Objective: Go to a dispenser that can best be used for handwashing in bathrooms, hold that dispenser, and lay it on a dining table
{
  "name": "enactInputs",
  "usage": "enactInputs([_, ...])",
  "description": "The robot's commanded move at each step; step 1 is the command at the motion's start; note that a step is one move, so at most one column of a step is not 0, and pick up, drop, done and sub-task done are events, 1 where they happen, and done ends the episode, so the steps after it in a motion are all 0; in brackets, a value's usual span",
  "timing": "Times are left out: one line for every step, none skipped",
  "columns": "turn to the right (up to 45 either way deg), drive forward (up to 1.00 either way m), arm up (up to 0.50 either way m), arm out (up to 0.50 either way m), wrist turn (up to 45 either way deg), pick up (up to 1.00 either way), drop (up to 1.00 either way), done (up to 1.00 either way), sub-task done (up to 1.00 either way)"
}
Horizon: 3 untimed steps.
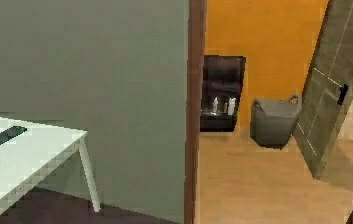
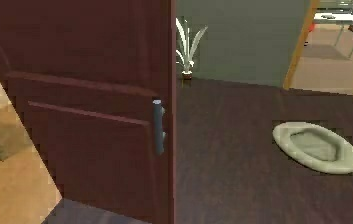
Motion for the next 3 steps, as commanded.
enactInputs([33.0, 0.00, 0.00, 0.00, 0.0, 0.00, 0.00, 0.00, 0.00])
enactInputs([0.0, 0.80, 0.00, 0.00, 0.0, 0.00, 0.00, 0.00, 0.00])
enactInputs([-12.0, 0.00, 0.00, 0.00, 0.0, 0.00, 0.00, 0.00, 0.00])
